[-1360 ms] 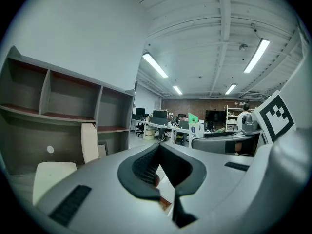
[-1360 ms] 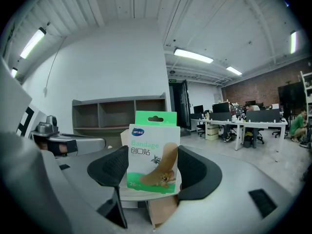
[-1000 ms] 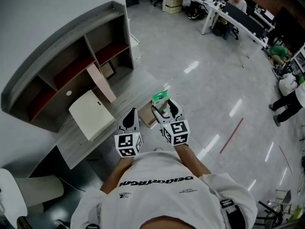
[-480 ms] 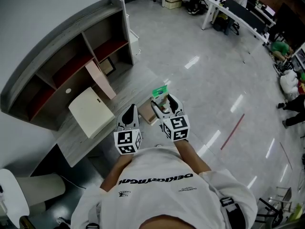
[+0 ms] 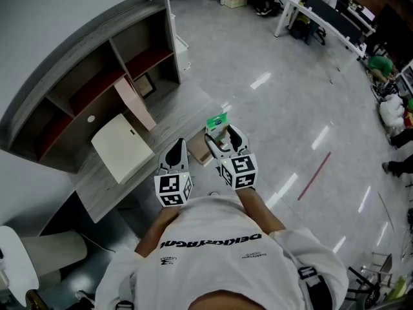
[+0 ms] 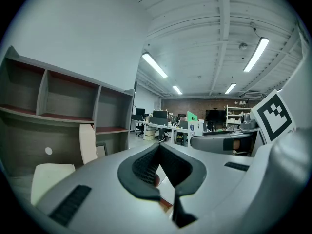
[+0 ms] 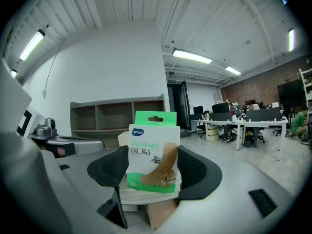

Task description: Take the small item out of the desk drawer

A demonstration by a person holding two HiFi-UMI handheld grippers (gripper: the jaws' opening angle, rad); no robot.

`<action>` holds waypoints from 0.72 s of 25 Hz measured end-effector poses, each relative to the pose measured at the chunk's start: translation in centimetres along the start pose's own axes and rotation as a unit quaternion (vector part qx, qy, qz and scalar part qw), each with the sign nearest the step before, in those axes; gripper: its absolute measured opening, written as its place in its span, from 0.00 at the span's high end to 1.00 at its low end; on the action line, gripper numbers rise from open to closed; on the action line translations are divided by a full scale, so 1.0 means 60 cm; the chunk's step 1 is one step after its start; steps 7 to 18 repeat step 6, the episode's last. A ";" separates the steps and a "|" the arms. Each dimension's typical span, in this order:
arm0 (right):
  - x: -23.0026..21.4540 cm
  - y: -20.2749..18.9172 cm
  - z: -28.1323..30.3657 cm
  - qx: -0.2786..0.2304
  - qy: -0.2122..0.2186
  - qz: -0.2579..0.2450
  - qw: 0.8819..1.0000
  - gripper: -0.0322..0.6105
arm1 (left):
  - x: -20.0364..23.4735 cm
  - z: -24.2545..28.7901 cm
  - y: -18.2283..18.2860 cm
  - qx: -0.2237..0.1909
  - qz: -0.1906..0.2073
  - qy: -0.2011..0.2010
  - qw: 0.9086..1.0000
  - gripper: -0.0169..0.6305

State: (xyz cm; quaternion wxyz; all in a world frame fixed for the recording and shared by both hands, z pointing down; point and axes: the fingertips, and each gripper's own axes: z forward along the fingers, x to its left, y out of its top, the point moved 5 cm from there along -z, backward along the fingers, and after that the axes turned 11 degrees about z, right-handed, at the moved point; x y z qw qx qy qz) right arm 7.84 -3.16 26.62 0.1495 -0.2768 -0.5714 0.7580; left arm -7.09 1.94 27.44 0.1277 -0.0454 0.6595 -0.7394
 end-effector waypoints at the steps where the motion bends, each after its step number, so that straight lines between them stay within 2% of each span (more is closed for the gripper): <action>1: 0.000 0.001 0.000 0.000 0.000 0.000 1.000 0.44 | -0.001 0.001 0.000 0.000 0.000 0.000 1.000 0.95; 18: -0.003 0.003 0.006 -0.001 0.002 -0.001 1.000 0.44 | 0.001 0.008 0.001 -0.002 0.001 0.000 1.000 0.95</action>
